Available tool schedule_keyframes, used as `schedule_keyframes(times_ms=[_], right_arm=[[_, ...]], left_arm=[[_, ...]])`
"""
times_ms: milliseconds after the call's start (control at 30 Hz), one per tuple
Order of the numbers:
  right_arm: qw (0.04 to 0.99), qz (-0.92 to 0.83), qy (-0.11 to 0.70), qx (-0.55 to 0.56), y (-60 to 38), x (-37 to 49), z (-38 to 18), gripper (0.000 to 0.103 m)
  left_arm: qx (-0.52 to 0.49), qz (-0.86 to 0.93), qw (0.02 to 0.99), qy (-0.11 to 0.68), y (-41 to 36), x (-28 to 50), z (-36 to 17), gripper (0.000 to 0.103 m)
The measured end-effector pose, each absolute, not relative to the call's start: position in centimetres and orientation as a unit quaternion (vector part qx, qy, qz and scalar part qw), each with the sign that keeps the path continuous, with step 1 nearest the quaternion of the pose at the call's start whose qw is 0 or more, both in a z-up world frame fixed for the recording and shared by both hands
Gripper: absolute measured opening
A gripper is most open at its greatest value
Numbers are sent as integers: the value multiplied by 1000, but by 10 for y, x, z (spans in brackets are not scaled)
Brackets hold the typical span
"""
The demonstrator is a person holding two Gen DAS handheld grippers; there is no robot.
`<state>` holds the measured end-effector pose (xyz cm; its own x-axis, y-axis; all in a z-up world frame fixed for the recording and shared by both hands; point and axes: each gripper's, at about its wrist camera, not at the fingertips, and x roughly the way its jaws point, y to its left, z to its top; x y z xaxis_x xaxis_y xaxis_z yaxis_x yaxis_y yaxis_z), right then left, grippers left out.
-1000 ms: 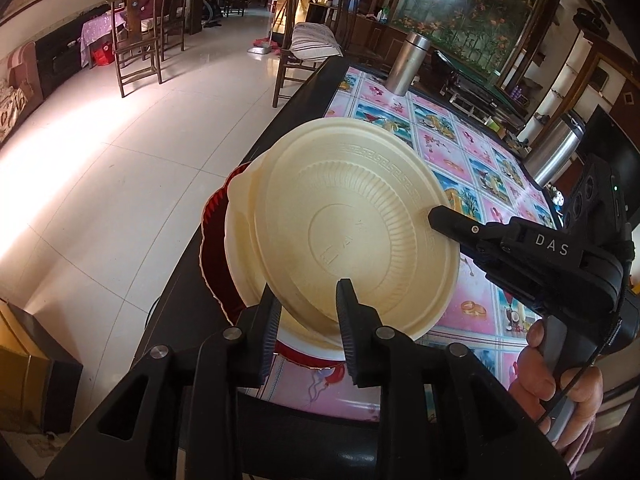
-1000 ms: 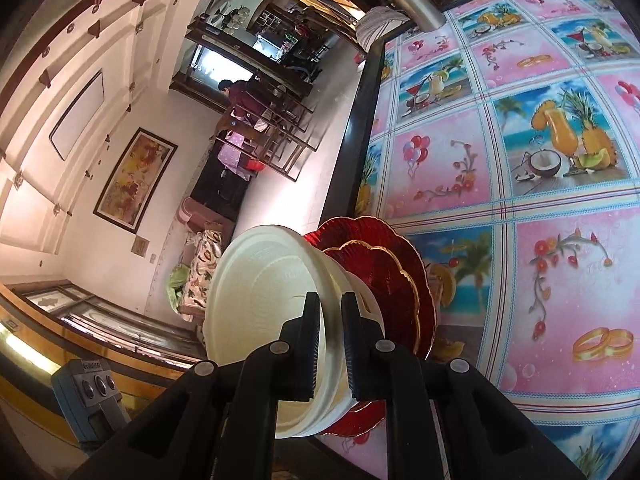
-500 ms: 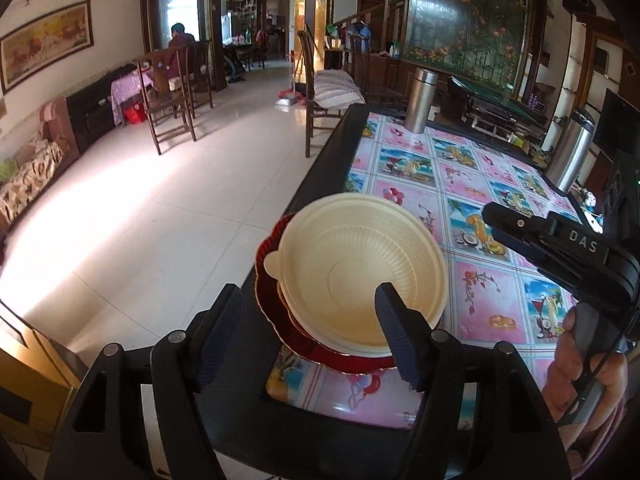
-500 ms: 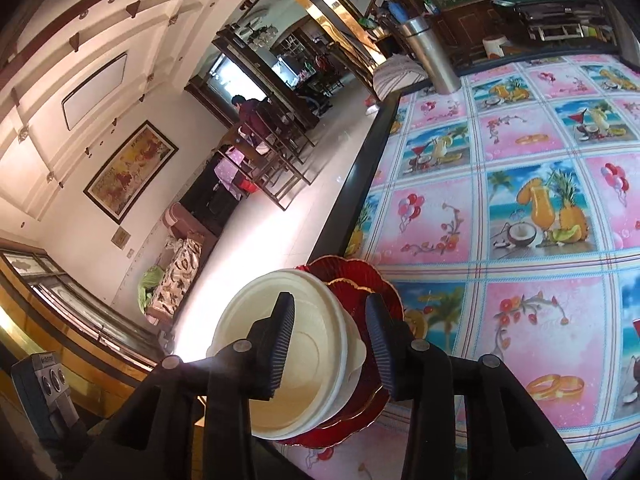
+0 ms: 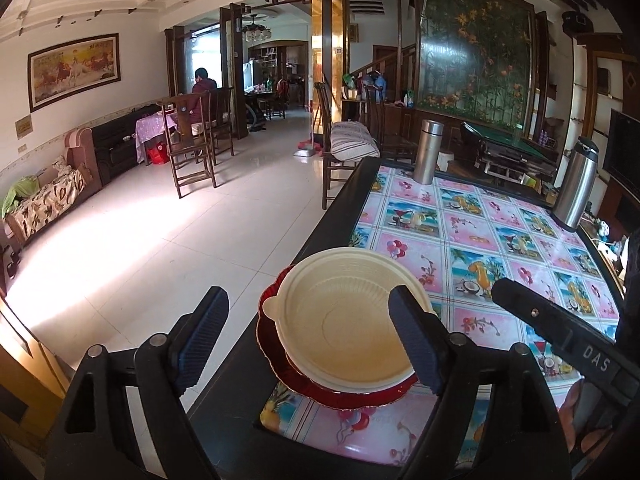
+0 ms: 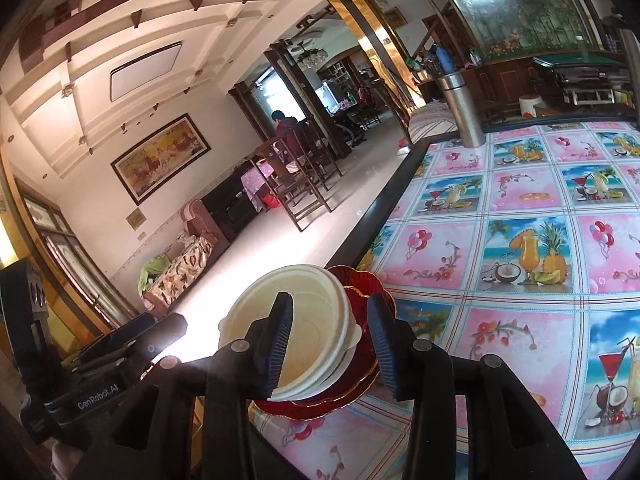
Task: Organize plates and bowls
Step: 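Withdraw both open tools up from the stack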
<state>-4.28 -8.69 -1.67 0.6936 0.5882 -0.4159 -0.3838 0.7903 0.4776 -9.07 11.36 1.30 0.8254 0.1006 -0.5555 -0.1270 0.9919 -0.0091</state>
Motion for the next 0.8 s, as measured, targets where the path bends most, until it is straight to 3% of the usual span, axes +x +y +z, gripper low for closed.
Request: schedule_keyframes(times_ms=[167, 300, 800], right_arm=[[902, 298, 267, 162, -80, -56, -11, 42], [903, 303, 261, 158, -79, -60, -9, 42], [900, 307, 267, 154, -73, -59, -9, 42]], left_arm=[[-44, 82, 957, 275, 116, -91, 14, 88], [-56, 95, 959, 262, 118, -94, 15, 103], [-36, 102, 960, 257, 109, -96, 13, 103]])
